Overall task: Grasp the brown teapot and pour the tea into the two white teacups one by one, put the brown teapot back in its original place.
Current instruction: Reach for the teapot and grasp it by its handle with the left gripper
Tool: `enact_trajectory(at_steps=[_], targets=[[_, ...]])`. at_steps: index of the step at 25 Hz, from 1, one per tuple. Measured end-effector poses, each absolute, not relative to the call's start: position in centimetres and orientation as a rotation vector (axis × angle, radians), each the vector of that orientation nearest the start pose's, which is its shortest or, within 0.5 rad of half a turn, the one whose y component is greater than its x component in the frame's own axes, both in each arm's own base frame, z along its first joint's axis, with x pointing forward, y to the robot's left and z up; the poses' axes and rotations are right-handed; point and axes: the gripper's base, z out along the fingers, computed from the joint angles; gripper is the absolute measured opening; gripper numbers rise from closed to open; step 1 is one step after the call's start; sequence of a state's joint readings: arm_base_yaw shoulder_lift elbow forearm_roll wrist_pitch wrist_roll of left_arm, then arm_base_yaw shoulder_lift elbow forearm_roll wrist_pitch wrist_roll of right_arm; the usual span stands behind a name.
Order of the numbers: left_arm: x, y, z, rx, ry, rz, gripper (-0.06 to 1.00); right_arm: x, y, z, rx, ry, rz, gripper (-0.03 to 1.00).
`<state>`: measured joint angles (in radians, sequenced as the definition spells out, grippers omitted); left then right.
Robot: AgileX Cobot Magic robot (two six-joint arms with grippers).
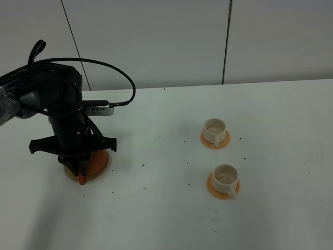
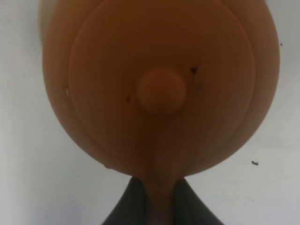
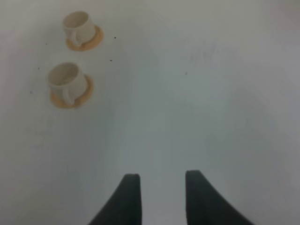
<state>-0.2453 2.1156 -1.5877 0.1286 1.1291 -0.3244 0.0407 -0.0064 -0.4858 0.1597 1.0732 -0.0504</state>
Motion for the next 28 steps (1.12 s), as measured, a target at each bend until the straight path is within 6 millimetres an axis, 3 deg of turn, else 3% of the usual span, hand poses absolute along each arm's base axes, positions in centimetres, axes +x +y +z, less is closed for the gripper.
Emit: enact_trajectory(at_steps=[16, 22, 28], targets=[[40.3, -8.9, 19.0, -0.020, 3.057, 0.161, 0.17, -0.6, 1.2, 27.3, -0.102, 2.057, 0.186, 0.23], [39.9, -8.7, 20.2, 0.135, 3.047, 0.187, 0.17, -0.6, 1.2, 27.3, -0.102, 2.057, 0.186, 0.23], [39.8, -8.7, 20.6, 0.397, 3.025, 0.197, 0.17, -0.6, 1.2, 27.3, -0.102, 2.057, 0.186, 0.23]])
